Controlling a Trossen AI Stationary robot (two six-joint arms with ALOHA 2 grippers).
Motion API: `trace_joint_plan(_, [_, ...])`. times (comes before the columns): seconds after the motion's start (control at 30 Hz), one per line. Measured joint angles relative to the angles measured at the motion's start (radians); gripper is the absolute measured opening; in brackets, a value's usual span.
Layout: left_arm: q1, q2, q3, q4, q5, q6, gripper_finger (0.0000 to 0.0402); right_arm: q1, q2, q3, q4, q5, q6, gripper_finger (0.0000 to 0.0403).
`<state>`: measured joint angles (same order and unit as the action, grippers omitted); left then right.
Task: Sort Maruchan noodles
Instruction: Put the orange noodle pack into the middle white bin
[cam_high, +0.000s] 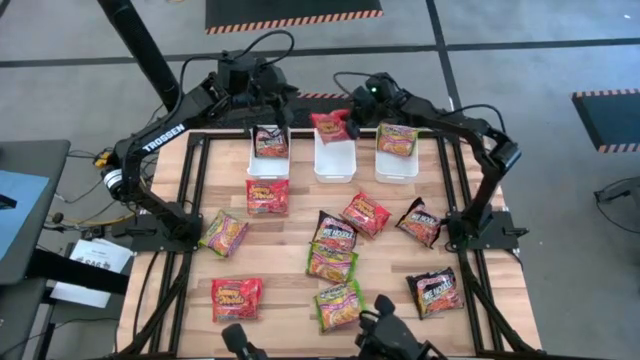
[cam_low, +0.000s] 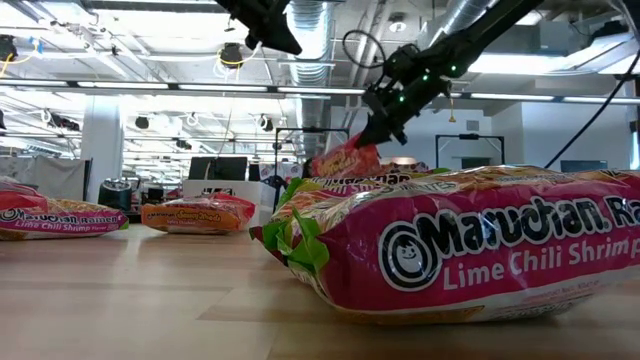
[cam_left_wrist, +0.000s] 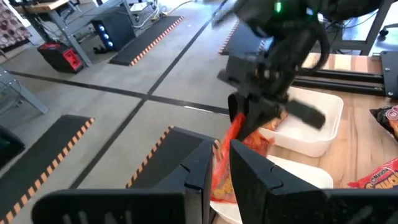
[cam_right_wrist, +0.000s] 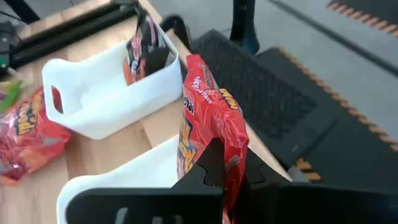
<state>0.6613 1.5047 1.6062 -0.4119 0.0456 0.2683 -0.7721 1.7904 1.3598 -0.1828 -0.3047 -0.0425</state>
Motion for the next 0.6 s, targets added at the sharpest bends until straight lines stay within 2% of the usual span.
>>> trace_joint_plan(0.2, [0.0,0.0,0.0,0.0,0.0,0.009,0.0045,0.03,0.032,0.0,0.027,0.099,0.031,0.0011])
trace_joint_plan(0.4, [0.0,0.0,0.0,-0.001,-0.001,0.019,0.0045,0.038,0.032,0.0,0.06,0.15,0.089,0.0018])
trace_joint_plan(0.6, [0.0,0.0,0.0,-0.002,-0.001,0.025,0.0045,0.062,0.032,0.0,0.053,0.203,0.07,0.0019])
